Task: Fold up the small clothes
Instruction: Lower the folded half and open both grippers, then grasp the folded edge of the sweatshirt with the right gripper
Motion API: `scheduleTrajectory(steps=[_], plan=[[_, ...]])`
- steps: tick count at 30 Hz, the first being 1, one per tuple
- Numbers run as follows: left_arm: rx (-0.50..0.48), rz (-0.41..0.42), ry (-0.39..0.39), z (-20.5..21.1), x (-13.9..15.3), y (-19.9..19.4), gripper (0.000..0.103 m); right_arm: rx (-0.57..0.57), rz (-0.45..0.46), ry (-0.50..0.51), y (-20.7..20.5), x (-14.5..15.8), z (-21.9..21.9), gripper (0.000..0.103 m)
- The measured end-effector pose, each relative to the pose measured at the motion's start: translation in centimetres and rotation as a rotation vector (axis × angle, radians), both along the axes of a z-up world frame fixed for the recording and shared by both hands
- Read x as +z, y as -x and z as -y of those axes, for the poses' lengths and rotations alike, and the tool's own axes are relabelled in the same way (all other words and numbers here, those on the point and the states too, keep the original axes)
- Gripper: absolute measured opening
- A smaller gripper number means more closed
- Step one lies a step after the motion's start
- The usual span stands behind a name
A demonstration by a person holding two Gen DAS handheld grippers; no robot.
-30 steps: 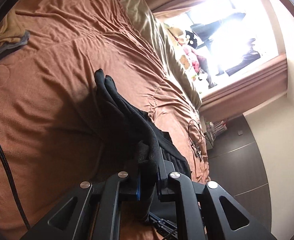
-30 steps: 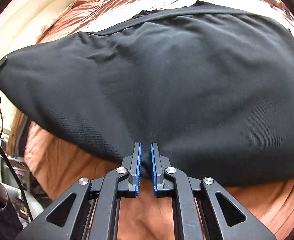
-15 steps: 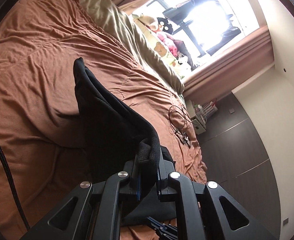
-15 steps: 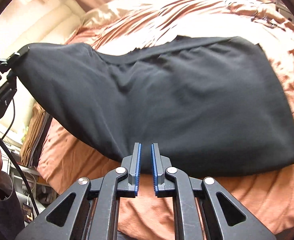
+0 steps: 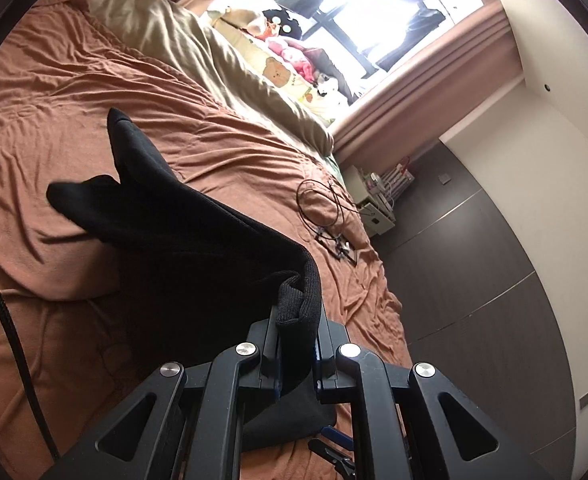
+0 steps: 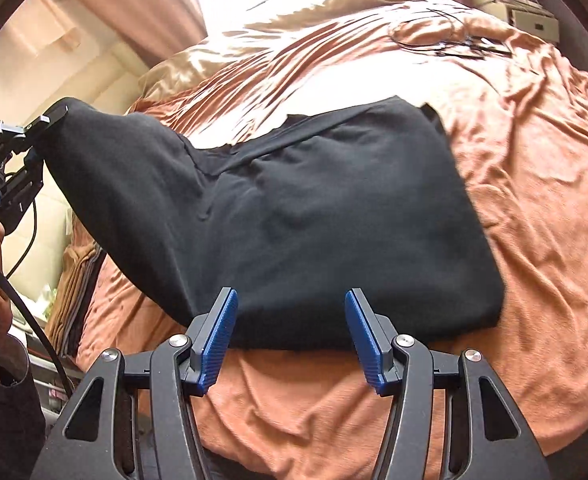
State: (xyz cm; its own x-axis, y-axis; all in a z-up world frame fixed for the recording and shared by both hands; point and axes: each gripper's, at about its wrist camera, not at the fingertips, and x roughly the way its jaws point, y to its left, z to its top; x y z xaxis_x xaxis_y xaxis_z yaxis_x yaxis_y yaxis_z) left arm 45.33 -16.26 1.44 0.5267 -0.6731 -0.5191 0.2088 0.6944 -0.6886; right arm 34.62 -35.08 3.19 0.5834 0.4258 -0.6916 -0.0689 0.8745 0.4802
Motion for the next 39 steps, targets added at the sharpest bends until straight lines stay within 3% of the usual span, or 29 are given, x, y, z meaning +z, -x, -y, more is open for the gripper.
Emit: scheduleTrajectory(steps=[10,16,20,22,26,31,39], plan=[[-0.118,-0.024,-0.027,7.7,-1.3,0.2,0.011,-0.093,-0.033,-0.024,2.1,-1.0,5.5,0.054],[-0.214,-0.074,-0.047,14.0,-4.3,0.7,0.011,-0.15,-0.065,-0.042,3.5,-2.2,8.1,0.054],[-0.296,-0.127,-0.11,18.0,-6.9,1.5,0.013,-0.159,-0.07,-0.055,4.1,-2.9,9.1,0.054],[-0.319,-0.144,-0.139,18.9,-8.0,1.6,0.021,-0.162,-0.07,-0.063,4.3,-3.0,9.6,0.054],[-0.356,-0.177,-0.116,18.8,-9.6,1.9,0.03,-0.159,-0.07,-0.069,3.9,-3.3,10.1,0.054],[-0.312,-0.169,-0.157,16.5,-9.5,1.6,0.04,-0.128,-0.056,-0.061,2.9,-3.2,9.7,0.054],[-0.222,-0.191,-0.241,10.6,-10.4,1.0,0.042,-0.052,-0.03,-0.028,-0.4,-2.8,7.9,0.054]])
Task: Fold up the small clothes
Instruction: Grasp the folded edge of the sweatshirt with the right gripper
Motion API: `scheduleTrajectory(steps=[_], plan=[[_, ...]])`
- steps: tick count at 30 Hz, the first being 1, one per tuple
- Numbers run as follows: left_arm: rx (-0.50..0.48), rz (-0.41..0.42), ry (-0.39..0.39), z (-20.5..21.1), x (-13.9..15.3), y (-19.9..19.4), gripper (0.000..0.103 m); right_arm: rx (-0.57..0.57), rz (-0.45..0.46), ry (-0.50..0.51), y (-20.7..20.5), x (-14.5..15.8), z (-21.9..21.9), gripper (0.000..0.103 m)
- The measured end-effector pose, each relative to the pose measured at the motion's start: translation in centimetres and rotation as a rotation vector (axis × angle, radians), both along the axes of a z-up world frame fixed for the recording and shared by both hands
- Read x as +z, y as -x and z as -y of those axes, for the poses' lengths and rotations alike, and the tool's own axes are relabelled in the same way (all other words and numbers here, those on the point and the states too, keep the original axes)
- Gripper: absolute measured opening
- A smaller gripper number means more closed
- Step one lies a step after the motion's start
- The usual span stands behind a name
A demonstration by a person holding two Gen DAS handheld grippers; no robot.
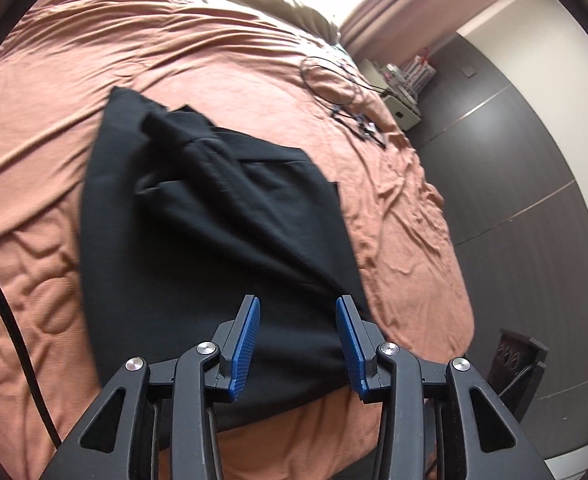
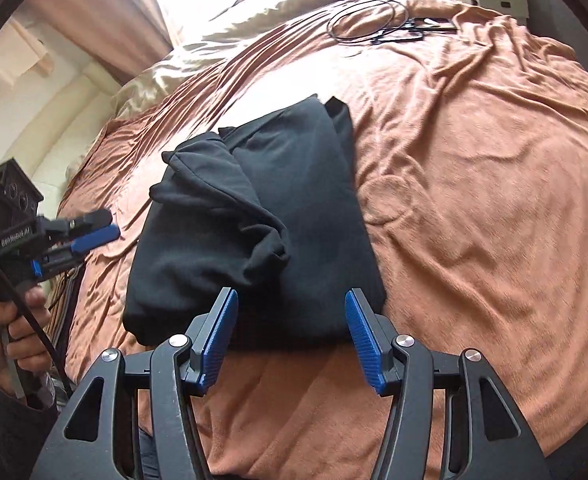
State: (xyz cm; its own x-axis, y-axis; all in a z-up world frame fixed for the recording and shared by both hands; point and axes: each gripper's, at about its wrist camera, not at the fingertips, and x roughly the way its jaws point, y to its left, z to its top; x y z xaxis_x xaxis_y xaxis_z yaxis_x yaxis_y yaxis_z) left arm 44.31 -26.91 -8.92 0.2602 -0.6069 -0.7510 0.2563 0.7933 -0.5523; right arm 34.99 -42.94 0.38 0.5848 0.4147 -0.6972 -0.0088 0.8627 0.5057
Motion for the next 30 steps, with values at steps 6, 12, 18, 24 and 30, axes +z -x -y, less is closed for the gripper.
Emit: scheduleTrajectory(steps=[6,12,18,24,30], plan=[[0.055,-0.019,-0.049,-4.1,-1.5,0.2,0.042,0.053,-0.018,0.045,-4.0,-0.5,-1.6,0.054],[0.104,-0.053,-0.069,-7.5,-3.5,0.4,0.042,0.116,-0.051,0.122,-8.1,-1.1,-4.3,0.054],[0.135,-0.092,-0.062,-9.6,-5.5,0.7,0.042,0.189,-0.059,0.204,-11.2,-1.6,-7.5,0.051],[0.157,-0.129,-0.064,-10.9,-7.2,0.9,0.042,0.261,-0.051,0.326,-13.4,-1.4,-10.6,0.045],[0.163,-0.135,-0.061,-11.2,-7.7,1.2,0.042,0.267,-0.052,0.362,-14.4,-1.5,-11.3,0.009]])
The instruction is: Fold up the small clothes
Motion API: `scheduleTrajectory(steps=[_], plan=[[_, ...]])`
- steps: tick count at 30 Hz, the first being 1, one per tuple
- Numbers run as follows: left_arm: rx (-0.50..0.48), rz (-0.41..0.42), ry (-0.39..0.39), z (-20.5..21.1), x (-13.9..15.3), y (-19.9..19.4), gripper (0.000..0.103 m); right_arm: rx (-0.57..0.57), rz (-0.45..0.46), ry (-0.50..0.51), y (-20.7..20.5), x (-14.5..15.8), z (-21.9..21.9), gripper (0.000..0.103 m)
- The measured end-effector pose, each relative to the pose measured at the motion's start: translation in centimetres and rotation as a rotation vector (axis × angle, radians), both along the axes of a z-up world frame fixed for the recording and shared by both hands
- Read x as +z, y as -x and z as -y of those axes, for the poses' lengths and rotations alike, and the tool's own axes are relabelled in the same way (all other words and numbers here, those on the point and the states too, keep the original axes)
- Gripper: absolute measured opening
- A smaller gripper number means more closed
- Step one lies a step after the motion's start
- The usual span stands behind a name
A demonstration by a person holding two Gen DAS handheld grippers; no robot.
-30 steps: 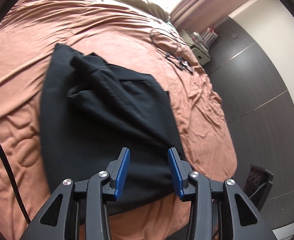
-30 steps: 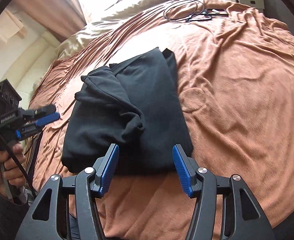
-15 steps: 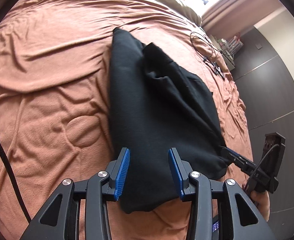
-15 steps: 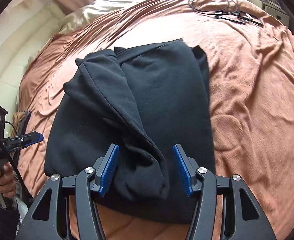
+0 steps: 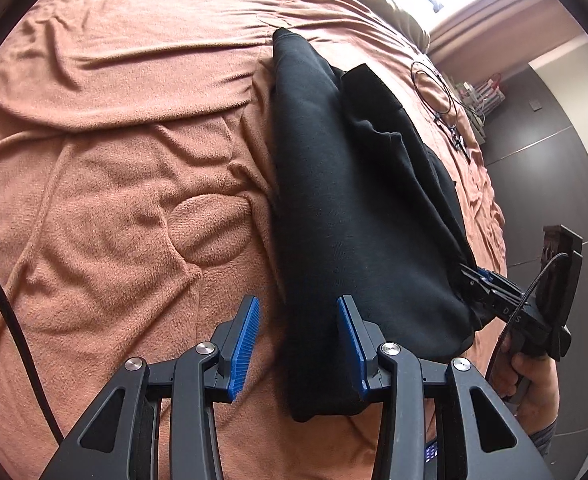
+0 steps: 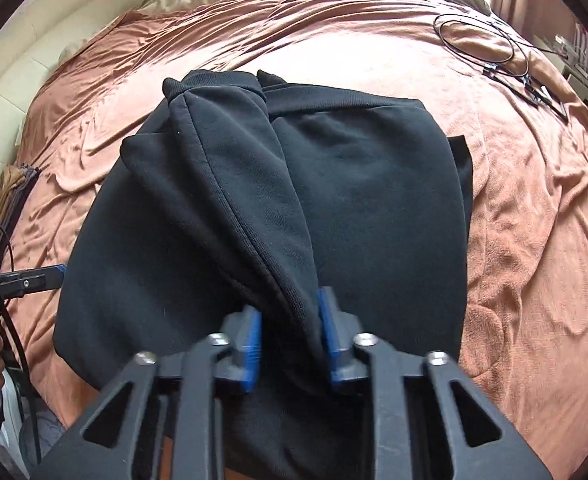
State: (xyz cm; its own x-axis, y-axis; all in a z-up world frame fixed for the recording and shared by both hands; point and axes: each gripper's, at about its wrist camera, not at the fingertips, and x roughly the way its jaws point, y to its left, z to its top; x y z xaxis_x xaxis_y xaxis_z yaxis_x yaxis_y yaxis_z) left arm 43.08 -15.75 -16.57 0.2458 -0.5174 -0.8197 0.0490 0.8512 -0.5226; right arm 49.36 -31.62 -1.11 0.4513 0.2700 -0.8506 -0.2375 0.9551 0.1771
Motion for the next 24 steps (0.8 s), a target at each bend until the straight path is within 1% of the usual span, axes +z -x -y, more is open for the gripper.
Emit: scheduleTrajectory(steps=[1,6,12,17,21,24], plan=[[-0.001,0.001,0.0,0.1,0.0,0.0,0.042,-0.013,0.002,-0.006,0.0,0.0,0.3,0.008],[-0.001,0.004,0.005,0.5,0.1,0.1,0.042,-0.056,0.024,-0.129,1.2,1.1,2.7,0.006],[-0.028,0.008,0.001,1.2,0.3,0.4,0.042,-0.093,0.047,-0.169,3.7,2.0,5.3,0.006],[-0.056,-0.001,0.005,2.4,0.1,0.5,0.042,-0.125,0.04,-0.203,5.0,1.4,7.6,0.006],[-0.091,-0.004,-0.01,3.6,-0.4,0.7,0.042,-0.16,0.001,-0.264,4.8,-0.1,9.0,0.006],[-0.101,-0.004,-0.036,4.1,-0.8,0.7,0.047,-0.171,-0.029,-0.31,4.5,-1.1,9.6,0.006]])
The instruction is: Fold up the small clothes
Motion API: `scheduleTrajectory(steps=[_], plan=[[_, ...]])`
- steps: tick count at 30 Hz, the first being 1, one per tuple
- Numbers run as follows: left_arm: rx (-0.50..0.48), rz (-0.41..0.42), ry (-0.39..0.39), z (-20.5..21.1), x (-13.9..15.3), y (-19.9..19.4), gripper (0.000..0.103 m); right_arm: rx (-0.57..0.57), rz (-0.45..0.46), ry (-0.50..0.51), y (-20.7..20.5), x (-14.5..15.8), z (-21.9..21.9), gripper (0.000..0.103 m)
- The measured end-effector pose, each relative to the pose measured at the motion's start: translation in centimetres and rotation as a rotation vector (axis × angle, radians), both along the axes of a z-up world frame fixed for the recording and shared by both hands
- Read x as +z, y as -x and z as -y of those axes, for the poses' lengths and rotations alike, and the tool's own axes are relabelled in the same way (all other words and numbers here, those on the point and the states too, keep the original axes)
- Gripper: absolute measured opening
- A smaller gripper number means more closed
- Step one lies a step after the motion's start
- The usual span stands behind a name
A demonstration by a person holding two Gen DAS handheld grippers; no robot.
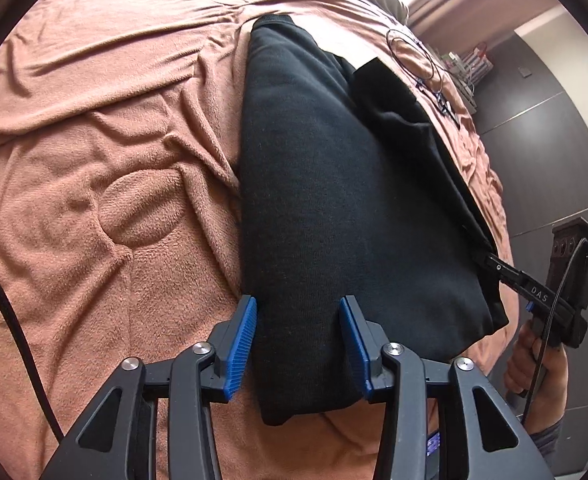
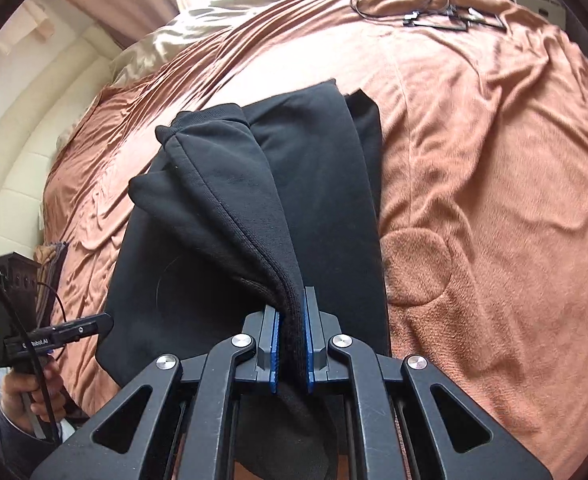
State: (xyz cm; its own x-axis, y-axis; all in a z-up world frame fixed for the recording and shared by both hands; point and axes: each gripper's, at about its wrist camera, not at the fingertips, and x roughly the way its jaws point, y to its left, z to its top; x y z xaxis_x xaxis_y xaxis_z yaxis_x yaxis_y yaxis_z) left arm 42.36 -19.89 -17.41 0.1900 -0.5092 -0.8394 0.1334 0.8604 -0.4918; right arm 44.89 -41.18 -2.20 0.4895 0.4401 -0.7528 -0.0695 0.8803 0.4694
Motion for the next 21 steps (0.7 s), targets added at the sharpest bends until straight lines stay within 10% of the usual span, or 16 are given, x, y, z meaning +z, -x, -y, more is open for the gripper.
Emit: scheduleTrajectory(steps=[21], plan=[[-0.021,-0.021,0.054,0.3,0.5,0.2,0.037,-0.071,0.068,0.049,1.5,2.3,1.8,0.005]])
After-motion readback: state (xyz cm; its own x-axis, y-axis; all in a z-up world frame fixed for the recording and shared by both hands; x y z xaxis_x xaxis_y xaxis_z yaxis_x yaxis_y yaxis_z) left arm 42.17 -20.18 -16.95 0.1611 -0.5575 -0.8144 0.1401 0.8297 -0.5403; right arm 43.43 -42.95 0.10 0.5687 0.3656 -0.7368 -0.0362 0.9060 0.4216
